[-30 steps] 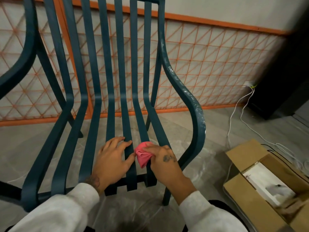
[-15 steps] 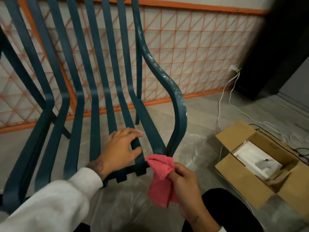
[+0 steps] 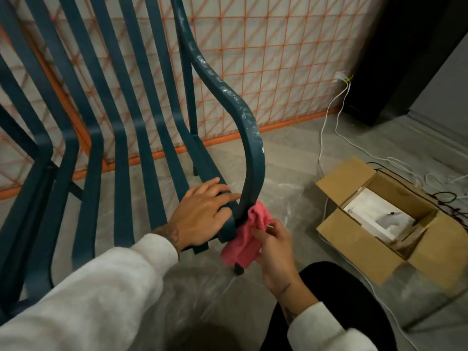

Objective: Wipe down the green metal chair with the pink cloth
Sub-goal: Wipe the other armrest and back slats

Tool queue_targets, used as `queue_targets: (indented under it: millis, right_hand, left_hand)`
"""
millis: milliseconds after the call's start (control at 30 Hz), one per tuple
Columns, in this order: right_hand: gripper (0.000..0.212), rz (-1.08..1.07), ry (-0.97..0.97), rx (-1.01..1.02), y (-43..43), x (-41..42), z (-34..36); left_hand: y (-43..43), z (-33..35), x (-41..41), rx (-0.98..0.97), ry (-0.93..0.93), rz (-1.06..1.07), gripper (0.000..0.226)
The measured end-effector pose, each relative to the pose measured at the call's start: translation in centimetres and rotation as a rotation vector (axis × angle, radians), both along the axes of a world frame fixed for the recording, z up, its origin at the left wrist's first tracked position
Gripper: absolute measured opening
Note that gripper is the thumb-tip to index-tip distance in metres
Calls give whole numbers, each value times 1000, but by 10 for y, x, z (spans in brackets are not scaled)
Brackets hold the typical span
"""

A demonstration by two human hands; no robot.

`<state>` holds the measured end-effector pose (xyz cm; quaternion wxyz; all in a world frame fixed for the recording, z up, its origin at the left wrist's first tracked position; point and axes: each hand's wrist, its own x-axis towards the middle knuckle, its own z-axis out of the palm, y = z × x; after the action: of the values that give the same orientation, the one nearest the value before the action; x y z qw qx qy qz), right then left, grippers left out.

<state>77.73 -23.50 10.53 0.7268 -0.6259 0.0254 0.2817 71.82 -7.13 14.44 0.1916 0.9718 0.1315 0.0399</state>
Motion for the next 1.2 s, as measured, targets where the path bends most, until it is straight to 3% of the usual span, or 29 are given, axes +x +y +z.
queue_targets:
  millis: [200,400,600,733,967,1200]
  right_hand:
    - [13,-47,-394,73,7,-4,26]
    - [22,-120,-523,116,8,-3,50]
    - [35,-121,-871,121,15,28,96]
    - [47,-46,-1104,-61,26,38,109]
    - [50,-162,-1290,-198,8,19,84]
    - [32,-100,-1386,-316,29,36,127]
  left_hand:
    - [1,-2,3,30,19,-11,45]
    - [7,0,4,-81,33,-11,42]
    - [9,2,6,-149,56,-12,41]
    - [12,3,9,-179,56,-14,44]
    - [13,-4,8,-88,69,-34,43]
    - [14,-2,5,-90,49,-49,41]
